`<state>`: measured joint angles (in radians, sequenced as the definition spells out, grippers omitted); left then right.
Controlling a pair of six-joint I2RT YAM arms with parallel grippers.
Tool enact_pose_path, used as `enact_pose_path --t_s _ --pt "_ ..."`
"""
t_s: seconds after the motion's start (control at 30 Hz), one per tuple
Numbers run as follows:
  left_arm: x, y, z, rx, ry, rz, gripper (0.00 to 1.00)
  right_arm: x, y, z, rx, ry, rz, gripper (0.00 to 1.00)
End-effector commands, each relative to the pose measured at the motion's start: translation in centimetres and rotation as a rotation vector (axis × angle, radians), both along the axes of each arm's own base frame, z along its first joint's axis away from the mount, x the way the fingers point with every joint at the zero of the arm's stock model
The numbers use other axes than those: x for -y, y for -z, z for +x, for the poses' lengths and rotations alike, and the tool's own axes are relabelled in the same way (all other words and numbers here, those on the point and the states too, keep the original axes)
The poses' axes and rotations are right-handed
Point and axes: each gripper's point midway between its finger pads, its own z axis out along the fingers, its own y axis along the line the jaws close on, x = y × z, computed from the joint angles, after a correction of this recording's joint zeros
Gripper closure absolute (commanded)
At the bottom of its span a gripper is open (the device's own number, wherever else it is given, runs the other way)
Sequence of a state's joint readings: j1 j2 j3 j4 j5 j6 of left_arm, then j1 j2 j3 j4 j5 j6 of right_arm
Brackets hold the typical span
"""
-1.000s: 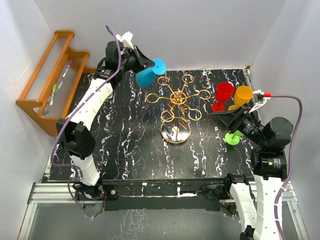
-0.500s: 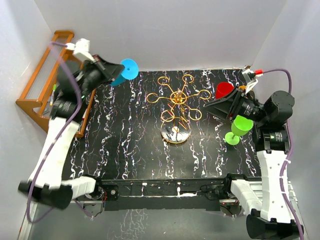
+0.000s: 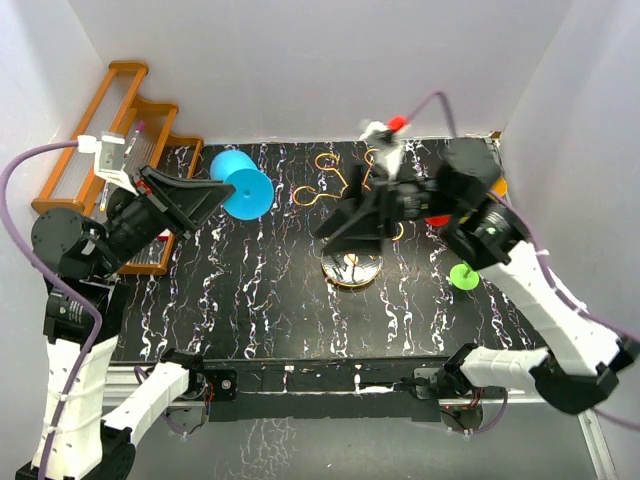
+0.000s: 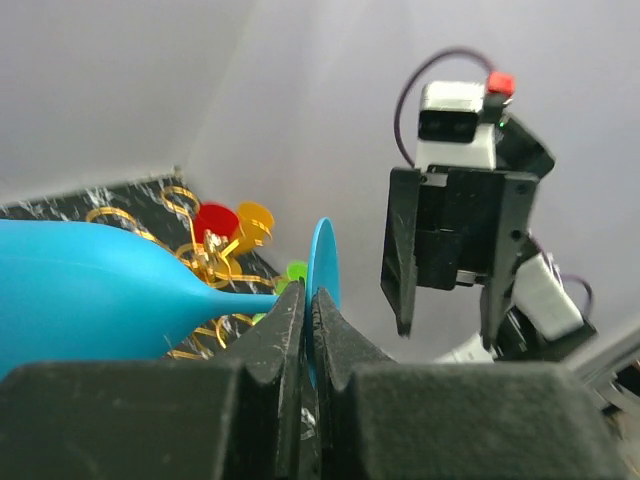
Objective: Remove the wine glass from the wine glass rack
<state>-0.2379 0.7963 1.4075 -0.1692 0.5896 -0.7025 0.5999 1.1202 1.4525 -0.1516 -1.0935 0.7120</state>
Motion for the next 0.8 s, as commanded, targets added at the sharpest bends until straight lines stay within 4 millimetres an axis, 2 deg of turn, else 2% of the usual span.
enact_pose_path --t_s 0.0,0.07,0.2,0.4,0.57,0.77 --pt "1.3 2.1 -1.9 -0.085 0.129 0.039 1.00 -5.2 0.7 -0.6 0.114 0.052 -0.095 0.45" --pt "1.0 2.2 -3.0 -0.084 0.133 0.041 1.00 -6.2 0.6 -0.1 0.146 0.083 -0.125 0.45" --pt "0.5 2.0 -5.1 -0.070 0.132 0.042 1.00 -6.8 1.0 0.9 0.150 0.104 -0.161 0.45" --pt "0.6 2.0 -7.4 -0.066 0.186 0.024 1.00 -7.7 1.3 0.6 0.150 0.063 -0.167 0.44" --pt "0.4 2.9 -7.5 -0.085 0.177 0.036 1.00 -9.0 0.7 -1.3 0.156 0.000 -0.144 0.44" --pt "0.4 3.3 -7.4 -0.093 0.168 0.042 1.00 -9.9 0.7 -2.6 0.157 -0.029 -0.139 0.45"
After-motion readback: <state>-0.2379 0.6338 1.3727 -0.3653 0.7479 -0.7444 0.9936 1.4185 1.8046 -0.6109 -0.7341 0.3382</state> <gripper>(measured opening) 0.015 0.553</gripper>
